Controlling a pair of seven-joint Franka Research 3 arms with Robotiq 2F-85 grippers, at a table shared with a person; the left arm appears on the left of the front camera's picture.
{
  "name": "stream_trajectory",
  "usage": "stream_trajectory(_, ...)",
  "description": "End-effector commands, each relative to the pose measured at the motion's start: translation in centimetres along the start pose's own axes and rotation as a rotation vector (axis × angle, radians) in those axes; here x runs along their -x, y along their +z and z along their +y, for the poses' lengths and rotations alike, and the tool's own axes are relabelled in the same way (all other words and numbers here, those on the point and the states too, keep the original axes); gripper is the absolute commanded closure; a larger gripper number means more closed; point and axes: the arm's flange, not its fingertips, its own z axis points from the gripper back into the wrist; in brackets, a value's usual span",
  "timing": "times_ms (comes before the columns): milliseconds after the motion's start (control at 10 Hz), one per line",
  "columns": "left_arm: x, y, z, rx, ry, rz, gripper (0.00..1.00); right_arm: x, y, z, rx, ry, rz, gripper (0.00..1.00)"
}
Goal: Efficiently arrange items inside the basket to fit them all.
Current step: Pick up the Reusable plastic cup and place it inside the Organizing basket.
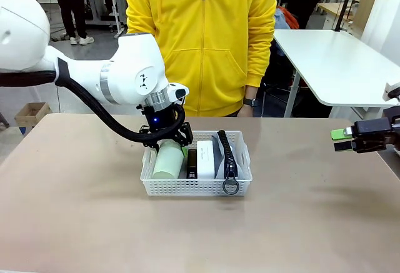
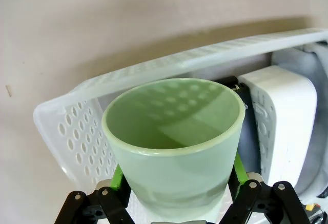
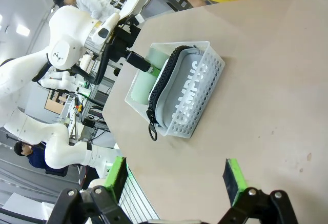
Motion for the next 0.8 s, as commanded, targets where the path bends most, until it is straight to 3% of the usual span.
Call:
stream_trajectory(0,-0.76,-0.18,-0.3,-0.043,0.025,0.015,0.12,-0.1,0.09,0.25,0.001,-0.016,0.003,0.0)
stream_trajectory(300,-1.04,-0.54,0.01,-0.042,0.014,0.03,0.12,-0.1,0.09,0.25,0.001,-0.016,0.003,0.0)
stream_trajectory(400,-1.03,-0.46,0.12,-0.042,0.005,0.026,0.0,-0.1,0.09,0.25,0.001,-0.016,0.003,0.0)
stream_trajectory(700,-0.38,0.28,0.16,-0.029,-0.013,0.002,0.0,-0.1,0.09,0.25,0.001,-0.016,0.003,0.0)
